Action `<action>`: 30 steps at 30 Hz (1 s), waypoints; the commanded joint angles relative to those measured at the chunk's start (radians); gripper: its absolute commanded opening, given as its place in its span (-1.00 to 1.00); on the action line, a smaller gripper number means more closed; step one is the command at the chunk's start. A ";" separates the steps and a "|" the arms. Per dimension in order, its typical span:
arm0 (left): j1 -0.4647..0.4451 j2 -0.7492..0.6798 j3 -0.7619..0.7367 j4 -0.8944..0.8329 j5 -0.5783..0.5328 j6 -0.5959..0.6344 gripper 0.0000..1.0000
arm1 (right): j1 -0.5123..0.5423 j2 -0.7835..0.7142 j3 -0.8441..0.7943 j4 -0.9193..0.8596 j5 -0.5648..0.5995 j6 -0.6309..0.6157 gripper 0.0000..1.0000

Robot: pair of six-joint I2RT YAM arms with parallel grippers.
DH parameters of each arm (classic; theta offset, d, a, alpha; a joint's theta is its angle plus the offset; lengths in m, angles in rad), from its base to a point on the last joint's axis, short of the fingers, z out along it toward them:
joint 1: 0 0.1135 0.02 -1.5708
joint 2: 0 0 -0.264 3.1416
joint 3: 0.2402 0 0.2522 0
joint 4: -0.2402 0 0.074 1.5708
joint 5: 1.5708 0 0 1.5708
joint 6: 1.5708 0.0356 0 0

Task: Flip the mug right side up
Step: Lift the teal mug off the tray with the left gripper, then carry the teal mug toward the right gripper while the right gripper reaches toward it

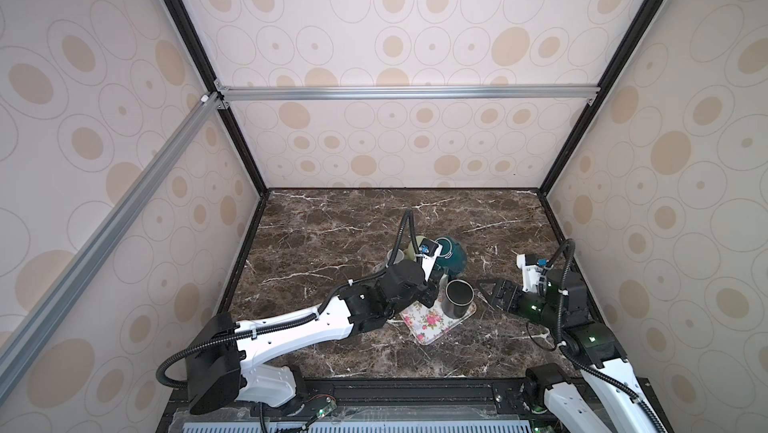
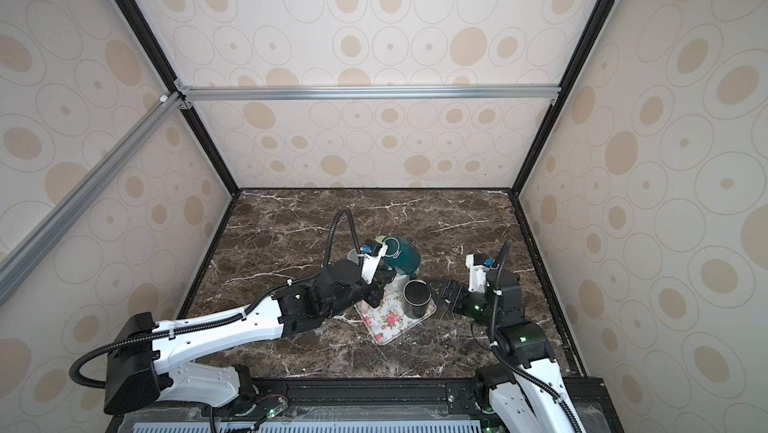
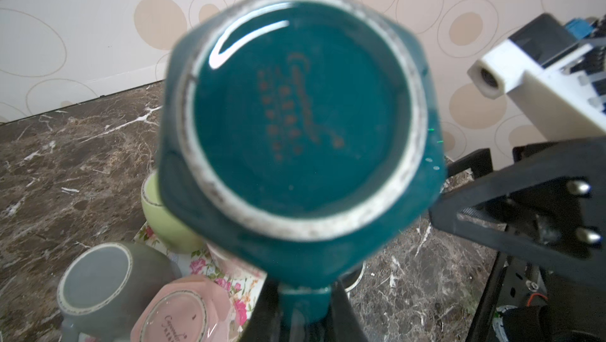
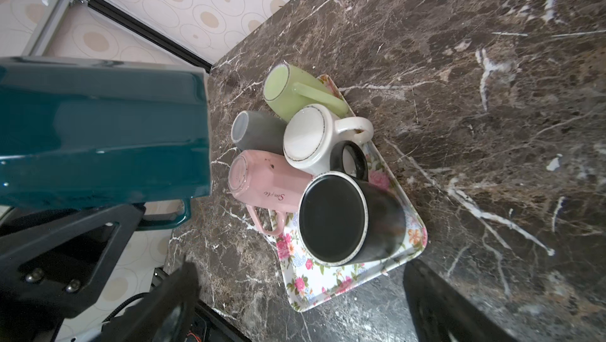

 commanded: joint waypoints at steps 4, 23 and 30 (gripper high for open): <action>0.029 0.032 0.123 0.136 0.068 0.031 -1.00 | 0.003 0.044 -0.015 0.095 -0.026 0.058 0.98; 0.082 0.133 0.237 0.257 0.222 -0.037 -1.00 | 0.003 0.024 -0.116 0.407 -0.105 0.181 0.85; 0.105 0.136 0.234 0.314 0.297 -0.078 -1.00 | 0.003 0.053 -0.144 0.571 -0.160 0.230 0.73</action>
